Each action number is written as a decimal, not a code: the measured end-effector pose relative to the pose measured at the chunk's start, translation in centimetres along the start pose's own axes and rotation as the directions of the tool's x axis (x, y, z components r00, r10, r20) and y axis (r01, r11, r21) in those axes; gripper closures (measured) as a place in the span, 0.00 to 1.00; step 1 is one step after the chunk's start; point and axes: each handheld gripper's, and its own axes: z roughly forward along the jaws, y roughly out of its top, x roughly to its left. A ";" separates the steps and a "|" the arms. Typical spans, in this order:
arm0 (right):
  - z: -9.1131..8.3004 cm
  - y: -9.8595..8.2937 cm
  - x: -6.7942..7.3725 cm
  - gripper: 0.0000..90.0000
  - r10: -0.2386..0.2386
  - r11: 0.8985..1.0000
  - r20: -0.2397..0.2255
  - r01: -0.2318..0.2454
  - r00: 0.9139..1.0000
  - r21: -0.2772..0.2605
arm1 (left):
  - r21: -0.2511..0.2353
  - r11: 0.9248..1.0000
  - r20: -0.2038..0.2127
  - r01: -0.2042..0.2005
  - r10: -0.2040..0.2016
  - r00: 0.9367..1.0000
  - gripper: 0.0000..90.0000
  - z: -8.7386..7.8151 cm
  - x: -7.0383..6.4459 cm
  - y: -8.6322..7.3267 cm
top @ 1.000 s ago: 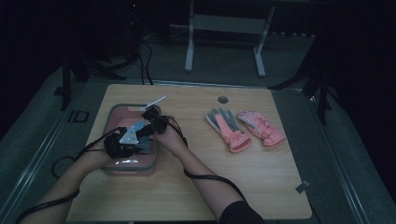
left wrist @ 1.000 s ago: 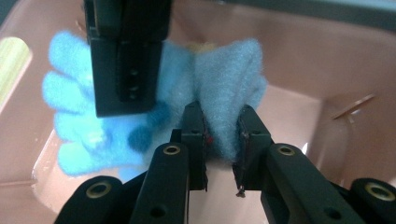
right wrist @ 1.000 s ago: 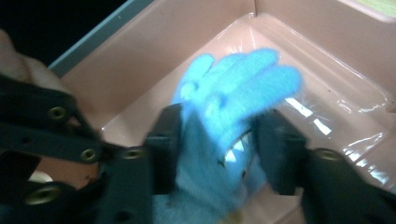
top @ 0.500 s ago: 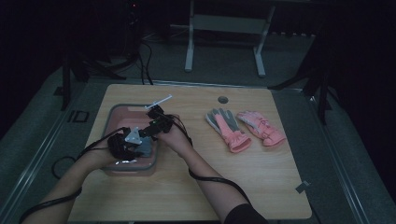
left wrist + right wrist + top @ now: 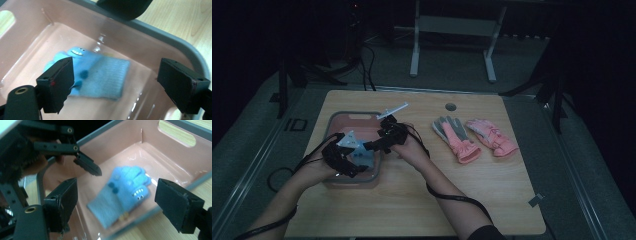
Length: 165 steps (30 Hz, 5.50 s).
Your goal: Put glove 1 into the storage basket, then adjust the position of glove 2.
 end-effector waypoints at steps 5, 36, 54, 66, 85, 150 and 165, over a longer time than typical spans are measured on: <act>-1.7 -1.8 0.0 0.21 -0.029 0.999 0.008 0.029 1.000 -0.013 | -0.041 0.999 0.030 -0.006 0.008 1.000 0.16 -0.1 -1.3 1.2; -12.9 -11.5 -3.3 0.18 -0.004 0.999 0.121 0.010 0.993 -0.054 | -0.153 0.984 0.232 -0.095 0.129 0.964 0.15 5.8 -10.4 6.3; -16.6 -17.0 -5.5 0.14 0.069 0.973 0.155 -0.032 0.985 -0.229 | -0.107 0.989 0.280 -0.106 0.132 0.951 0.15 11.1 -13.7 3.9; -17.9 -18.9 -6.5 0.40 0.069 0.982 0.245 -0.023 0.967 -0.185 | -0.131 0.986 0.256 -0.101 0.132 0.958 0.15 11.3 -14.1 2.9; -20.5 -16.2 -12.7 0.61 0.058 0.992 0.393 -0.007 0.918 -0.129 | -0.141 0.988 0.257 -0.058 0.093 0.962 0.15 11.3 -13.8 2.6; -15.7 -12.4 -7.7 0.98 0.406 0.912 0.515 -0.301 0.755 -0.278 | -0.184 0.979 0.269 -0.091 0.140 0.953 0.15 11.2 -14.1 2.1; -12.9 -15.2 -6.0 0.98 0.447 0.894 0.506 -0.347 0.737 -0.285 | -0.179 0.977 0.254 -0.114 0.158 0.954 0.15 11.2 -14.1 2.1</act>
